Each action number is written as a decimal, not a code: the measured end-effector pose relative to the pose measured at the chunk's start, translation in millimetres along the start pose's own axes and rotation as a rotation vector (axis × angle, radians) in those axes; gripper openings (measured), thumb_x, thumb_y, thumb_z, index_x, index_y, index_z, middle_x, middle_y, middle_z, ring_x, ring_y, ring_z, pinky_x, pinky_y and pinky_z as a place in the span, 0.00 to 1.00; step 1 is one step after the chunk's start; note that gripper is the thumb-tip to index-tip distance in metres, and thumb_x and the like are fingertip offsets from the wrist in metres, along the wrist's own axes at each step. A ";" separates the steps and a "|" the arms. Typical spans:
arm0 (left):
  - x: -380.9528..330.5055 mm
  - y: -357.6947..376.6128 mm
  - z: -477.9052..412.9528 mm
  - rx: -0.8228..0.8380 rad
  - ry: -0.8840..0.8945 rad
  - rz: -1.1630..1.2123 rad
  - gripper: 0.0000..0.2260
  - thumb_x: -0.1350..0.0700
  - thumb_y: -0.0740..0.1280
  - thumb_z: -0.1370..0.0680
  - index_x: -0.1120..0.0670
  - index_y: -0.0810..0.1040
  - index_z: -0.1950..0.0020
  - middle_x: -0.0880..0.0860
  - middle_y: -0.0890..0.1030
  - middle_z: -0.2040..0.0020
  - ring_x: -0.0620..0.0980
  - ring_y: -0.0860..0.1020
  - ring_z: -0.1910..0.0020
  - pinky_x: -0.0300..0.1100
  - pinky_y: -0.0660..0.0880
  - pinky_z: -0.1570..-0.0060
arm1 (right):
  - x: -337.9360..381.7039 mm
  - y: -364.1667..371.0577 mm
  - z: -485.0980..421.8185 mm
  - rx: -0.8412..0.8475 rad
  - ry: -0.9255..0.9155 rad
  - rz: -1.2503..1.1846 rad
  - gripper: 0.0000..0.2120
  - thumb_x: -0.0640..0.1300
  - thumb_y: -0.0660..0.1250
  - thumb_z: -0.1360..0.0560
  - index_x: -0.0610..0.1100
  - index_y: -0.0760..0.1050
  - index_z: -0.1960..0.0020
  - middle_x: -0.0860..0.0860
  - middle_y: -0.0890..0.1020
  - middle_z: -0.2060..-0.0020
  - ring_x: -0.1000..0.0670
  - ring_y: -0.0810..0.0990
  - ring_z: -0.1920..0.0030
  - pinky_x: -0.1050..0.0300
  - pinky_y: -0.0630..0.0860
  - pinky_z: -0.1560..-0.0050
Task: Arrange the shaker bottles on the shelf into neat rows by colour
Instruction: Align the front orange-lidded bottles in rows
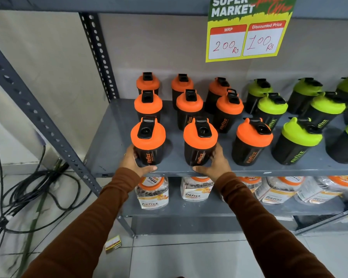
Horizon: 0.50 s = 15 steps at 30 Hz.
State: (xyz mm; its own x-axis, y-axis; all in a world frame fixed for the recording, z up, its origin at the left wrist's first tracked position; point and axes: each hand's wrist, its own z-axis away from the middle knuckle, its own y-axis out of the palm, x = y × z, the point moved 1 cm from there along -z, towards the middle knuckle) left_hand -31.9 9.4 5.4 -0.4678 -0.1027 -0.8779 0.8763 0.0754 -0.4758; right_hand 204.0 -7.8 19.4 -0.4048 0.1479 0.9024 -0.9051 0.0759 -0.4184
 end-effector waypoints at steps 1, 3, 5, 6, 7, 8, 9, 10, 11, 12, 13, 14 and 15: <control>0.8 -0.4 -0.7 0.001 -0.006 -0.001 0.36 0.62 0.77 0.38 0.58 0.64 0.35 0.59 0.71 0.34 0.59 0.69 0.35 0.54 0.67 0.35 | 1.1 -0.1 0.3 -0.001 0.002 0.013 0.46 0.33 0.77 0.40 0.42 0.55 0.30 0.42 0.71 0.34 0.42 0.69 0.33 0.48 0.65 0.31; 3.9 -1.0 -2.5 0.002 -0.014 -0.002 0.36 0.61 0.77 0.38 0.57 0.64 0.35 0.59 0.71 0.34 0.59 0.70 0.35 0.56 0.67 0.35 | 2.5 -0.1 0.8 -0.002 0.006 0.038 0.41 0.34 0.76 0.38 0.41 0.57 0.31 0.42 0.72 0.34 0.42 0.69 0.34 0.50 0.65 0.33; 6.5 -1.9 -3.7 0.006 -0.028 0.000 0.36 0.60 0.77 0.38 0.57 0.65 0.35 0.59 0.72 0.34 0.59 0.70 0.35 0.58 0.68 0.36 | 3.0 0.1 1.0 -0.012 0.010 0.067 0.38 0.35 0.76 0.37 0.41 0.60 0.33 0.42 0.72 0.35 0.42 0.70 0.34 0.51 0.66 0.34; 7.7 -2.3 -4.4 0.009 -0.033 -0.003 0.36 0.60 0.77 0.38 0.57 0.65 0.35 0.59 0.72 0.34 0.59 0.70 0.35 0.58 0.68 0.36 | 3.2 0.2 1.0 -0.016 0.011 0.081 0.37 0.36 0.76 0.37 0.40 0.61 0.34 0.42 0.73 0.35 0.42 0.70 0.34 0.50 0.66 0.34; 8.3 -2.7 -4.7 0.010 -0.037 -0.010 0.36 0.59 0.77 0.38 0.57 0.65 0.35 0.59 0.72 0.34 0.59 0.70 0.36 0.59 0.68 0.36 | 3.6 0.5 0.9 -0.019 0.012 0.091 0.36 0.37 0.76 0.37 0.40 0.62 0.35 0.42 0.73 0.36 0.42 0.71 0.35 0.49 0.67 0.34; 9.3 -3.1 -5.3 0.010 -0.039 -0.017 0.35 0.59 0.77 0.38 0.57 0.65 0.35 0.59 0.72 0.34 0.59 0.70 0.36 0.59 0.68 0.37 | 4.1 0.5 1.1 -0.022 0.016 0.104 0.34 0.37 0.76 0.37 0.40 0.63 0.35 0.42 0.74 0.36 0.42 0.71 0.35 0.49 0.67 0.34; 10.1 -3.5 -5.7 0.010 -0.041 -0.024 0.35 0.59 0.77 0.38 0.57 0.65 0.36 0.60 0.72 0.35 0.59 0.71 0.36 0.59 0.68 0.37 | 4.8 0.4 1.3 -0.024 0.021 0.117 0.33 0.37 0.76 0.36 0.40 0.64 0.36 0.42 0.74 0.36 0.42 0.71 0.35 0.49 0.67 0.34; 11.2 -4.1 -6.2 0.011 -0.040 -0.033 0.35 0.58 0.78 0.38 0.57 0.65 0.36 0.60 0.73 0.35 0.59 0.71 0.36 0.59 0.69 0.37 | 5.5 0.2 1.6 -0.026 0.024 0.125 0.32 0.37 0.76 0.36 0.40 0.65 0.37 0.42 0.74 0.37 0.42 0.72 0.36 0.49 0.67 0.34; 11.7 -4.7 -6.3 0.013 -0.039 -0.044 0.34 0.58 0.78 0.38 0.57 0.66 0.37 0.60 0.73 0.35 0.59 0.71 0.37 0.59 0.69 0.37 | 6.0 0.1 1.9 -0.027 0.023 0.129 0.31 0.37 0.76 0.36 0.39 0.65 0.38 0.42 0.75 0.37 0.42 0.72 0.36 0.49 0.67 0.34; 12.7 -5.2 -6.8 0.015 -0.037 -0.056 0.34 0.57 0.78 0.38 0.57 0.66 0.37 0.60 0.73 0.36 0.60 0.72 0.37 0.59 0.69 0.38 | 6.6 0.1 2.3 -0.027 0.022 0.131 0.30 0.37 0.76 0.36 0.39 0.65 0.39 0.42 0.75 0.37 0.42 0.72 0.36 0.50 0.68 0.35; 13.3 -5.6 -6.8 0.017 -0.036 -0.063 0.34 0.57 0.78 0.38 0.57 0.66 0.37 0.60 0.74 0.36 0.60 0.72 0.37 0.59 0.70 0.38 | 7.0 0.1 2.5 -0.029 0.019 0.132 0.30 0.38 0.76 0.36 0.39 0.66 0.39 0.41 0.75 0.37 0.42 0.72 0.36 0.50 0.68 0.35; 13.5 -5.9 -6.7 0.019 -0.033 -0.065 0.33 0.57 0.78 0.38 0.57 0.67 0.37 0.60 0.74 0.36 0.60 0.72 0.37 0.59 0.70 0.38 | 7.6 0.1 2.9 -0.029 0.019 0.134 0.30 0.38 0.76 0.36 0.39 0.66 0.39 0.41 0.75 0.37 0.42 0.72 0.36 0.50 0.68 0.35; 13.7 -5.9 -6.7 0.020 -0.032 -0.062 0.33 0.58 0.77 0.38 0.57 0.67 0.37 0.60 0.74 0.36 0.60 0.72 0.37 0.59 0.70 0.38 | 8.0 0.2 3.0 -0.029 0.021 0.134 0.30 0.38 0.76 0.36 0.39 0.65 0.39 0.41 0.75 0.37 0.42 0.72 0.36 0.49 0.68 0.35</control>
State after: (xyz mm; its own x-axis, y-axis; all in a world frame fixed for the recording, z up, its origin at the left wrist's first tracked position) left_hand -44.3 14.2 -4.2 -0.5179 -0.1383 -0.8442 0.8479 0.0478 -0.5280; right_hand 200.2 -9.6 26.8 -0.5191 0.1790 0.8357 -0.8385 0.0826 -0.5385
